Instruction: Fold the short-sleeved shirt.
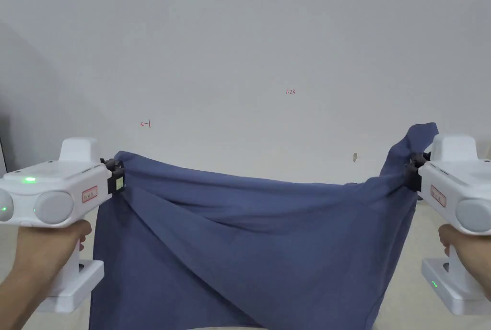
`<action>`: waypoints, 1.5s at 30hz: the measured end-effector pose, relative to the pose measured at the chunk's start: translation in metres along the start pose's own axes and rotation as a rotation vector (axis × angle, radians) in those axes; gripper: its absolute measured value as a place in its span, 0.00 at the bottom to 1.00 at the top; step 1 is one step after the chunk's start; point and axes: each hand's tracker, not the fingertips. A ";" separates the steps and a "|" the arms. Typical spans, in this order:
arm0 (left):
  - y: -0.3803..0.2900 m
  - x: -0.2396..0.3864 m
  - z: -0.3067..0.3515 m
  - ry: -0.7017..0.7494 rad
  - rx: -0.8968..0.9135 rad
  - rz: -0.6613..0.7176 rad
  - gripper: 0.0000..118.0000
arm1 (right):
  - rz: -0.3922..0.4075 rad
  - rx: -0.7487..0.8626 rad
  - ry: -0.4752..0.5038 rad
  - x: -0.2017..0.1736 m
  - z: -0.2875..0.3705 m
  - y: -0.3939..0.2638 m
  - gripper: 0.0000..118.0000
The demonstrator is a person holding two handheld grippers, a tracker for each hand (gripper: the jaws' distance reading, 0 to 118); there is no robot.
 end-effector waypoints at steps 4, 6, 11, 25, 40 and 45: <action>0.011 -0.007 -0.027 0.020 -0.021 0.017 0.04 | -0.006 0.005 -0.007 -0.010 -0.014 0.017 0.03; 0.012 -0.008 -0.036 0.029 -0.039 0.028 0.04 | -0.010 0.004 -0.011 -0.015 -0.021 0.021 0.03; 0.009 -0.009 -0.055 0.036 -0.071 0.043 0.04 | -0.018 -0.011 -0.010 -0.024 -0.041 0.024 0.03; 0.061 0.004 -0.121 0.011 -0.036 0.050 0.04 | -0.011 -0.064 -0.026 -0.030 -0.125 0.010 0.03; 0.117 0.011 -0.170 0.026 0.016 0.060 0.04 | 0.014 -0.009 -0.044 -0.030 -0.191 0.072 0.03; 0.100 0.013 -0.168 0.024 0.006 0.041 0.04 | 0.024 -0.020 -0.046 -0.031 -0.196 0.063 0.03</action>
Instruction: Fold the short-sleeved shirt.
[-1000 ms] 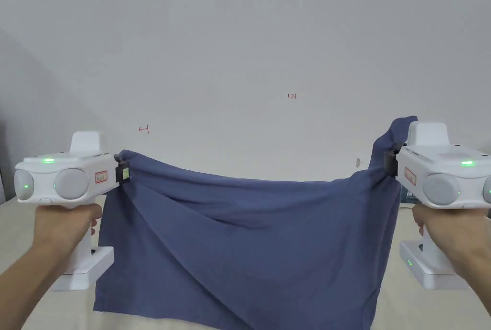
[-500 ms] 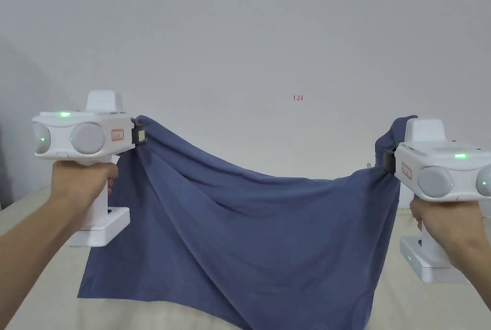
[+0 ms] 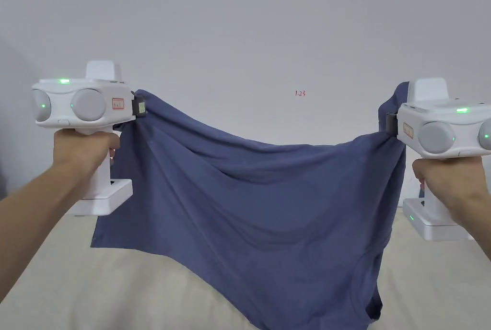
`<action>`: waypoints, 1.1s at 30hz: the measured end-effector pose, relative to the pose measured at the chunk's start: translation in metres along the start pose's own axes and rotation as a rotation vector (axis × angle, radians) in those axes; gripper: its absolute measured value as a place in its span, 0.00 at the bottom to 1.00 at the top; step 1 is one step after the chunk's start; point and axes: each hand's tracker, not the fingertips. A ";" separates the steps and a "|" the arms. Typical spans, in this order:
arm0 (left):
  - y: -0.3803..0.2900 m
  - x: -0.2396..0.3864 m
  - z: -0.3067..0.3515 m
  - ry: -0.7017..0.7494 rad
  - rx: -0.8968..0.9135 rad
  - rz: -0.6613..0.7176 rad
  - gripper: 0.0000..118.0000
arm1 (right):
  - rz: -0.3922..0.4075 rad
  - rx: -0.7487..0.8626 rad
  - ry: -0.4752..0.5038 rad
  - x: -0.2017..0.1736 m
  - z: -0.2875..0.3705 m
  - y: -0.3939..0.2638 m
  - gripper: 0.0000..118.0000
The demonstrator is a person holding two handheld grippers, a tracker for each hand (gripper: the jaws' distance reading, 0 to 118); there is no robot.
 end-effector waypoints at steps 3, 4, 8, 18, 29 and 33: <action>-0.008 0.002 -0.011 0.002 -0.016 -0.019 0.04 | 0.005 -0.011 0.011 -0.004 0.008 -0.021 0.03; -0.017 0.001 -0.009 0.000 -0.016 -0.012 0.04 | 0.002 -0.012 0.019 -0.006 0.018 -0.031 0.03; -0.050 -0.002 0.004 -0.014 -0.045 -0.026 0.04 | 0.011 -0.025 0.038 -0.014 0.054 -0.066 0.03; -0.153 -0.022 0.101 -0.049 -0.041 0.014 0.04 | 0.037 -0.030 0.073 -0.023 0.162 -0.152 0.03; -0.269 -0.044 0.237 -0.013 -0.122 -0.008 0.04 | -0.010 -0.125 0.039 -0.028 0.306 -0.258 0.03; -0.315 -0.059 0.275 -0.024 -0.161 -0.017 0.04 | 0.027 -0.167 0.021 -0.032 0.354 -0.297 0.03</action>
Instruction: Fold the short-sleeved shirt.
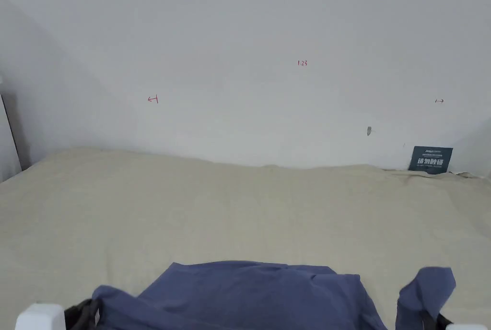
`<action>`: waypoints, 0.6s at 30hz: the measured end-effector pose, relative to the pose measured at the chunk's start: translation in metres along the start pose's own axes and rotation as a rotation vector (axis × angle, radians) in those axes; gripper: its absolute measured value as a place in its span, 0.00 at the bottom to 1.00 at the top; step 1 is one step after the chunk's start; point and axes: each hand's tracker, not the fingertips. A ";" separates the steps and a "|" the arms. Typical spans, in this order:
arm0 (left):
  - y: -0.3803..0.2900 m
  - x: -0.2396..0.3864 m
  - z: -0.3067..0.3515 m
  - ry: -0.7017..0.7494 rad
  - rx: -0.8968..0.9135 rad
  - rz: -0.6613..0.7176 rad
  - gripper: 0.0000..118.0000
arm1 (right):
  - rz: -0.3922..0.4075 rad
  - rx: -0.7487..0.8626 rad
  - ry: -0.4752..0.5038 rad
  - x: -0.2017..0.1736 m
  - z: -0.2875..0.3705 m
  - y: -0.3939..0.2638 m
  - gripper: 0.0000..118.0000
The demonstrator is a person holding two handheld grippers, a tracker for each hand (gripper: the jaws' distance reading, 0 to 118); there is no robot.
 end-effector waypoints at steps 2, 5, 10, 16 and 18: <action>-0.024 -0.003 0.014 -0.011 -0.036 -0.003 0.04 | 0.008 -0.026 0.002 -0.003 0.017 -0.020 0.04; -0.053 -0.008 0.028 -0.004 -0.076 -0.001 0.04 | 0.006 -0.064 -0.014 -0.009 0.039 -0.048 0.03; -0.096 -0.008 0.048 0.008 -0.154 -0.005 0.04 | 0.013 -0.139 -0.034 -0.020 0.065 -0.093 0.04; -0.131 -0.010 0.041 0.019 -0.249 -0.013 0.04 | -0.012 -0.253 -0.023 -0.025 0.061 -0.132 0.04; -0.138 -0.010 0.039 0.024 -0.260 0.014 0.05 | -0.031 -0.279 -0.022 -0.025 0.056 -0.139 0.04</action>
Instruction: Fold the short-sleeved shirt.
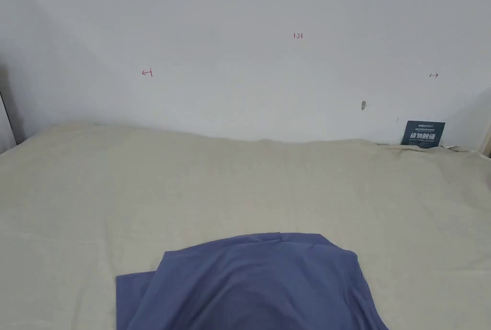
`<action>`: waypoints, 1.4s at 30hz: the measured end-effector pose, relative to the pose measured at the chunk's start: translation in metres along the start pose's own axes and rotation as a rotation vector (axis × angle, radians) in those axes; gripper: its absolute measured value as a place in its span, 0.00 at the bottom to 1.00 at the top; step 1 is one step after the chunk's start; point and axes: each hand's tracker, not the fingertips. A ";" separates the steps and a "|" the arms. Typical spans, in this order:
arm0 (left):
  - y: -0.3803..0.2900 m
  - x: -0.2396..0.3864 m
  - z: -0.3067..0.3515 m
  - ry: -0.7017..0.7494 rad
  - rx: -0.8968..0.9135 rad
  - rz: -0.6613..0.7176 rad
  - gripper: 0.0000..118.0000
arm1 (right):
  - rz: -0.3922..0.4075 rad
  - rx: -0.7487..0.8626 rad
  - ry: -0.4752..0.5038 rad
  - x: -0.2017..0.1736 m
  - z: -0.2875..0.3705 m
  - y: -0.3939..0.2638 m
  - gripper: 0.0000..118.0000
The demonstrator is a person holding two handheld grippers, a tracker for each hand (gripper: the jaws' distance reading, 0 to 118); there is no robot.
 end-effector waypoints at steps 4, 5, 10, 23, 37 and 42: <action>-0.001 -0.005 -0.007 0.003 -0.012 0.034 0.06 | -0.016 -0.019 0.005 0.002 -0.009 -0.001 0.05; 0.000 -0.006 -0.006 0.001 -0.009 0.039 0.10 | -0.014 -0.018 0.006 0.003 -0.009 0.000 0.05; 0.012 0.005 0.020 0.007 0.056 0.045 0.40 | -0.007 0.040 0.013 0.003 0.002 0.020 0.40; 0.065 0.035 0.037 0.014 0.229 0.020 0.34 | -0.080 0.209 0.082 -0.015 0.002 0.077 0.27; 0.096 0.047 -0.005 -0.030 0.200 0.051 0.00 | -0.097 0.266 0.133 -0.042 -0.010 0.102 0.00; 0.133 0.006 -0.080 -0.048 0.034 0.135 0.00 | -0.075 0.238 0.134 -0.045 -0.020 0.105 0.00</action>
